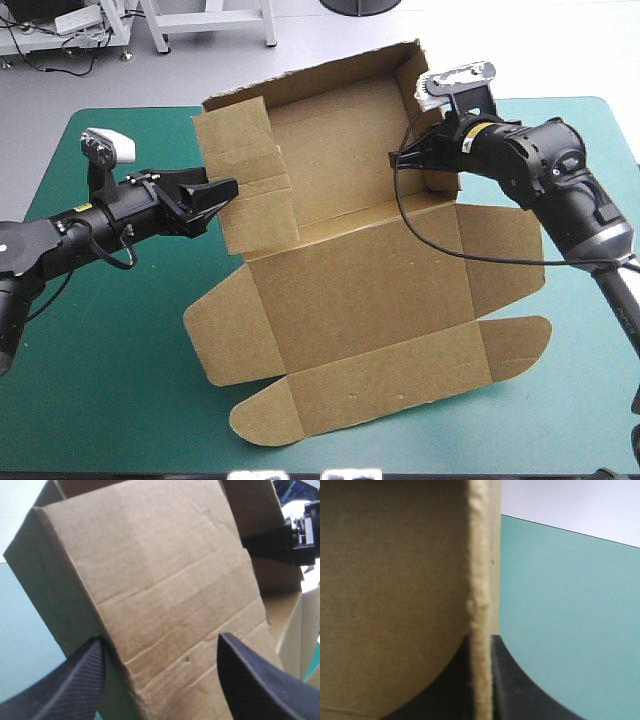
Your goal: Fold the box
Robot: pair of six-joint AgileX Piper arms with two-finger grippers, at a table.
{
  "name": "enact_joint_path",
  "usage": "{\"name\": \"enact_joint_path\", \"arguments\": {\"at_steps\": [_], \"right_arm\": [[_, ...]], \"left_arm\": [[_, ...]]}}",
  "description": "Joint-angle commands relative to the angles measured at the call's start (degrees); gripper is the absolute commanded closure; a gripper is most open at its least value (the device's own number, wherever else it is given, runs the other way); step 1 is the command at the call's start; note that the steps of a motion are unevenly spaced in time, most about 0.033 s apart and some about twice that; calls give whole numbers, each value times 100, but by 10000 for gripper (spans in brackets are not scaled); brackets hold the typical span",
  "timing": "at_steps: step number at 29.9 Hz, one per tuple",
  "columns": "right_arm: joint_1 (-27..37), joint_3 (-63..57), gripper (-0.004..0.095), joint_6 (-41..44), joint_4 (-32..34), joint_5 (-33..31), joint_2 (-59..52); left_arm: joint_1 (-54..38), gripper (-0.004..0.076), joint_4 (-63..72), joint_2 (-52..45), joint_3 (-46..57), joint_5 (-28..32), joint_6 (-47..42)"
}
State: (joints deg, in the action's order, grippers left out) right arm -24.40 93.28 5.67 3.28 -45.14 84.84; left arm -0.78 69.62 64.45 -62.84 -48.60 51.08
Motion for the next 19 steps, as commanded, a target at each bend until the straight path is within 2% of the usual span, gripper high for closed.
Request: {"name": "enact_joint_path", "arguments": {"at_steps": [1,12,19], "right_arm": [[-32,171,927,160,48,522,-191],[-32,171,927,330,174,531,-191],[-32,171,927,718,460,483,-168]], "left_arm": [[24,257,141,-14,-189,173,-34],[945,260,-335,253,-201,1451,-257],[1493,283,-772,475,-245,2403,-809]]}}
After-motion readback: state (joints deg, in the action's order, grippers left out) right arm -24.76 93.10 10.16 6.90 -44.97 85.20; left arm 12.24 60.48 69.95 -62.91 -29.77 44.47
